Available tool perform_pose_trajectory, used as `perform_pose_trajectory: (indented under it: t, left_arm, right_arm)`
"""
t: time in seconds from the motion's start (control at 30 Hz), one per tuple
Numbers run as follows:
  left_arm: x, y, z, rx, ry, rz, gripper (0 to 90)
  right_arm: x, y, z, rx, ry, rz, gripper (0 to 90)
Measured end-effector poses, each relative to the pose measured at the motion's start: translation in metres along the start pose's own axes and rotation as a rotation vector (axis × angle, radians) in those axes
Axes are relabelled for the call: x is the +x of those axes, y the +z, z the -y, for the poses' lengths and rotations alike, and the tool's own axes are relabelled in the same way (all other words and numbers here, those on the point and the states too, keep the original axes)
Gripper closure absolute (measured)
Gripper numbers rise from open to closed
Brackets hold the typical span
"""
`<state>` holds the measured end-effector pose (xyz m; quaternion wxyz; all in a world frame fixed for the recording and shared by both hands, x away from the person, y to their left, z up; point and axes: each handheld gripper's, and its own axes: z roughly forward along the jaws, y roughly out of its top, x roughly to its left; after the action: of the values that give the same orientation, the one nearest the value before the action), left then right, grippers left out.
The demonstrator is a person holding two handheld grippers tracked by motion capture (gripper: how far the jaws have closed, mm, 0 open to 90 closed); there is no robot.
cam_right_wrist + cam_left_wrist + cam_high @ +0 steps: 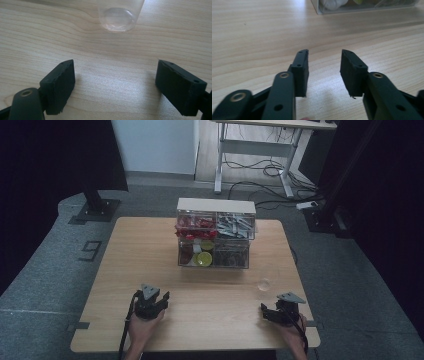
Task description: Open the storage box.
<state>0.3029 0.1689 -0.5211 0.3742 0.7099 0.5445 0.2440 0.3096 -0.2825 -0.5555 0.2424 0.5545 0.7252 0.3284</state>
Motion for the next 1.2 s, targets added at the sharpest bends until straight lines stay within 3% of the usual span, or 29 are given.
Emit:
perform_pose_trajectory:
  t: [0.23, 0.57, 0.73, 1.2]
  left_arm:
    - [0.005, -0.010, -0.005, -0.045, -0.021, 0.018, 73.2]
    - [0.001, -0.011, -0.019, -0.035, -0.018, 0.091, 86.1]
    - [-0.005, -0.005, -0.033, -0.036, 0.009, 0.108, 88.2]
    - [-0.020, 0.009, -0.053, -0.030, 0.045, 0.130, 90.0]
  right_arm:
    - [0.000, -0.001, 0.001, -0.003, -0.003, -0.002, 17.6]
    - [0.001, -0.001, 0.001, -0.004, -0.003, -0.005, 18.3]
    - [0.002, -0.002, 0.001, -0.004, -0.013, -0.014, 18.7]
    - [0.003, -0.002, 0.002, -0.004, -0.018, -0.021, 18.8]
